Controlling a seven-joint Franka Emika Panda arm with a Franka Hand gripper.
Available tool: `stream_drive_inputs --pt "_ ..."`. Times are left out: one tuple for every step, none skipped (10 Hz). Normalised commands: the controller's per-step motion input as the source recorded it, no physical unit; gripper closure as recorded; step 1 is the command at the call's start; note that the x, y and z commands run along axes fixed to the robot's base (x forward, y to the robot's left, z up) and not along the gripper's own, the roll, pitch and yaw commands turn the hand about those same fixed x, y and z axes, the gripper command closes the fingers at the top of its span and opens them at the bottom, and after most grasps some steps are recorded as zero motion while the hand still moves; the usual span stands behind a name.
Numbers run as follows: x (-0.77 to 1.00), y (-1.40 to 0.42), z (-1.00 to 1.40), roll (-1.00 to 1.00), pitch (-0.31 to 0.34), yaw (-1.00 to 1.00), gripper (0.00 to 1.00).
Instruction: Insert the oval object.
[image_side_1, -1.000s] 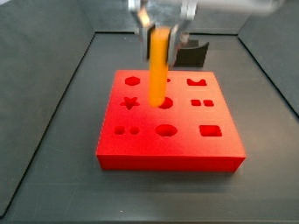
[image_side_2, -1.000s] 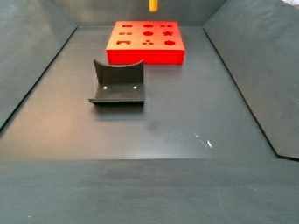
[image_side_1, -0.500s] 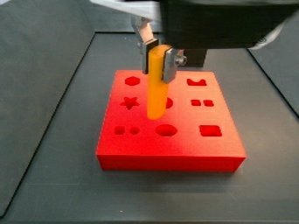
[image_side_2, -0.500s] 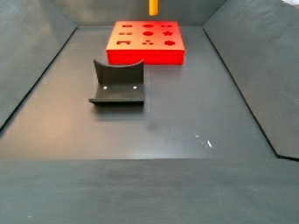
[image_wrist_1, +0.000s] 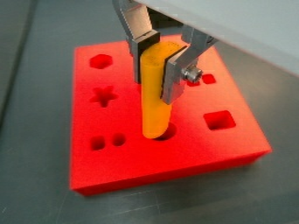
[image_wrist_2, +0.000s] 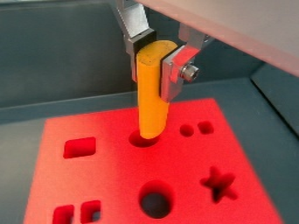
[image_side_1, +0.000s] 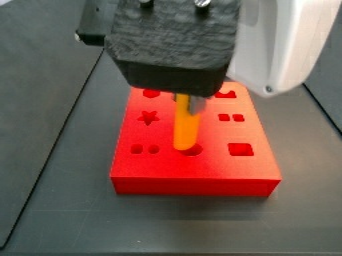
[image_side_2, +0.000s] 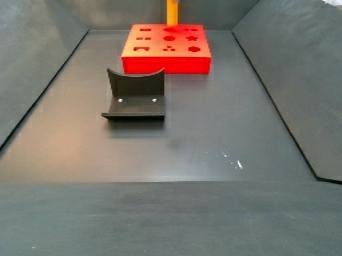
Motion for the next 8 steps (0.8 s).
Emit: stream_drive_inputs --pt "-0.06 0.0 0.01 0.0 0.0 -0.23 1.0" --pt "0.0 0.0 0.25 0.04 0.066 -0.49 1.0" --pt "0.0 0.0 0.11 0.23 0.116 -0.72 1.0" --pt "0.0 0.0 0.05 0.36 0.047 -0.69 1.0" --pt "0.0 -0.04 0.0 0.41 -0.006 -0.75 1.0" --pt "0.03 -0.15 0.0 0.41 -0.087 -0.73 1.0" --pt "0.18 -0.27 0.13 0.28 -0.133 -0.7 1.0" --pt "0.3 -0.28 0.16 0.21 -0.14 -0.65 1.0"
